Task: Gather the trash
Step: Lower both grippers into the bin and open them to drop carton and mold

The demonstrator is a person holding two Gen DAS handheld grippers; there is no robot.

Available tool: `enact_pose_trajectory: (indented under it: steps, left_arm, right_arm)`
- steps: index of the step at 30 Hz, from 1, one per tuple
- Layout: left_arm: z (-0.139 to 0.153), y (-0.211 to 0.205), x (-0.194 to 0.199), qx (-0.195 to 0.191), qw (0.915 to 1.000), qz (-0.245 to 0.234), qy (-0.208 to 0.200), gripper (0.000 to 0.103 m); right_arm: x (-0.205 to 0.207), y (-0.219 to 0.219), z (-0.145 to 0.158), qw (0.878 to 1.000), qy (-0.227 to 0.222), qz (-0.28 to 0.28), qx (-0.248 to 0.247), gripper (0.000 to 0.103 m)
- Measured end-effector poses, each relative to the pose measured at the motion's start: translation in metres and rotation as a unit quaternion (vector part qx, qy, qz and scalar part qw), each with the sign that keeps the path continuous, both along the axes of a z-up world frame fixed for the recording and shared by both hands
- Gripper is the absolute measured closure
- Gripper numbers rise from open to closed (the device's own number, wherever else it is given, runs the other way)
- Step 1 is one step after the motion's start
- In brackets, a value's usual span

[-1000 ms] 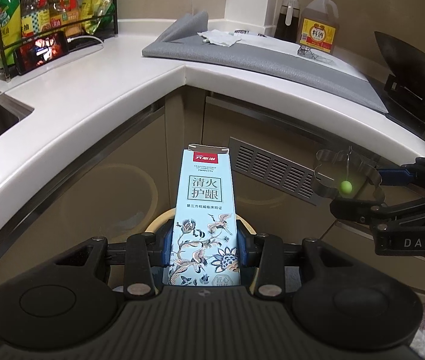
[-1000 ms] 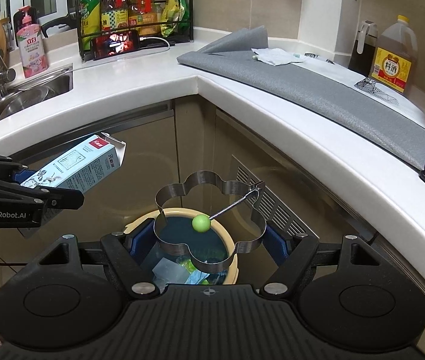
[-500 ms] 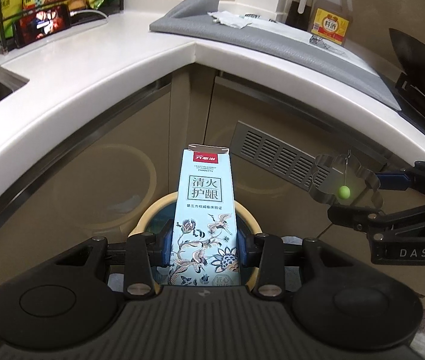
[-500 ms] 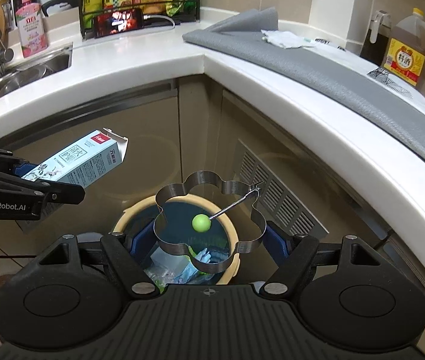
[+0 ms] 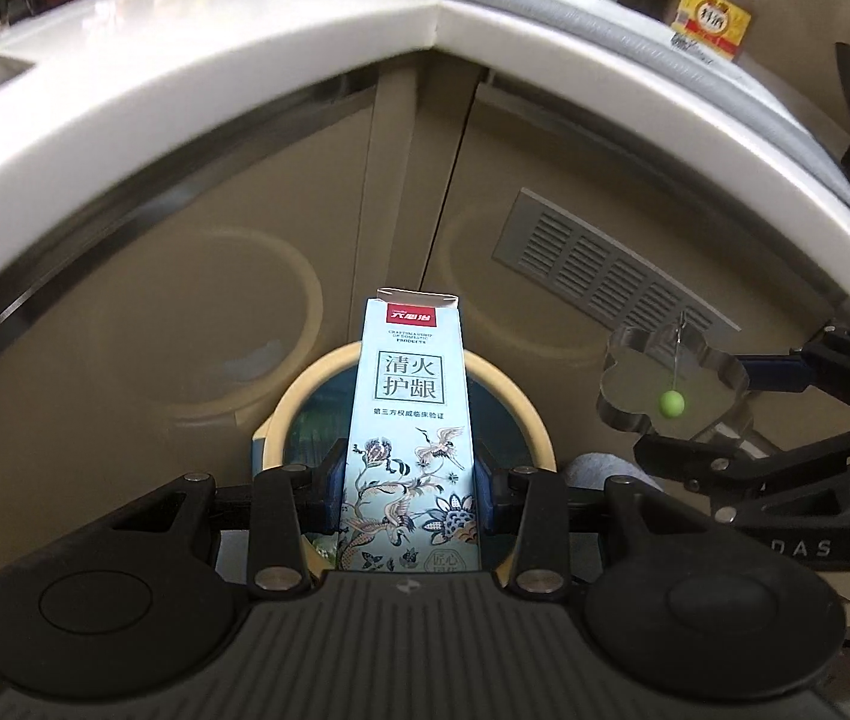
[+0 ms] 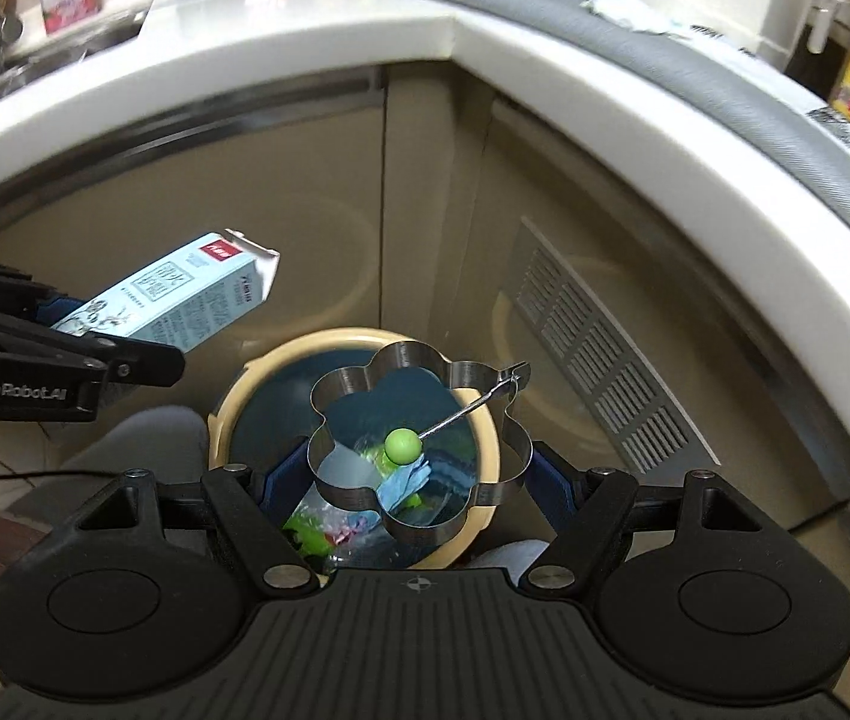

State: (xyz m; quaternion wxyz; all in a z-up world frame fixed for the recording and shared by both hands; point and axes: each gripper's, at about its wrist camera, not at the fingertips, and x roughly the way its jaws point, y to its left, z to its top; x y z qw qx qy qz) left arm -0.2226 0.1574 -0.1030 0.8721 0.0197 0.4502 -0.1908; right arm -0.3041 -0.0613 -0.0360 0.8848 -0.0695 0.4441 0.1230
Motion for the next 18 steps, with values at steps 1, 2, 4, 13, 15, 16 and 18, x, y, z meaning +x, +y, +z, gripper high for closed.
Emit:
enact_pose_trajectory:
  steps: [1, 2, 4, 13, 15, 16, 18]
  left_arm:
    - [-0.004, 0.0, 0.003, 0.002, 1.0, 0.0, 0.004, 0.059]
    - [-0.008, 0.0, 0.006, 0.004, 1.0, 0.001, 0.007, 0.059]
    - [-0.015, -0.001, 0.011, 0.009, 0.9999, 0.0, 0.015, 0.059]
    - [-0.054, -0.012, 0.041, 0.027, 0.9982, -0.001, 0.053, 0.059]
    - [-0.063, -0.013, 0.047, 0.033, 0.9976, -0.001, 0.061, 0.059]
    - [-0.068, -0.017, 0.052, 0.035, 0.9972, -0.001, 0.067, 0.059]
    - [-0.075, -0.019, 0.058, 0.04, 0.9964, -0.001, 0.075, 0.059]
  right_arm:
    - [0.003, 0.002, -0.004, 1.0, 0.003, 0.003, -0.002, 0.025]
    - [0.006, 0.004, -0.007, 1.0, 0.007, 0.004, -0.004, 0.025]
    - [0.013, 0.007, -0.014, 1.0, 0.016, 0.006, -0.007, 0.025]
    - [0.048, 0.018, -0.053, 0.998, 0.063, 0.005, -0.012, 0.025]
    - [0.056, 0.021, -0.063, 0.997, 0.074, 0.002, -0.014, 0.025]
    - [0.059, 0.022, -0.067, 0.997, 0.08, 0.001, -0.014, 0.025]
    - [0.066, 0.023, -0.076, 0.996, 0.093, -0.001, -0.016, 0.025]
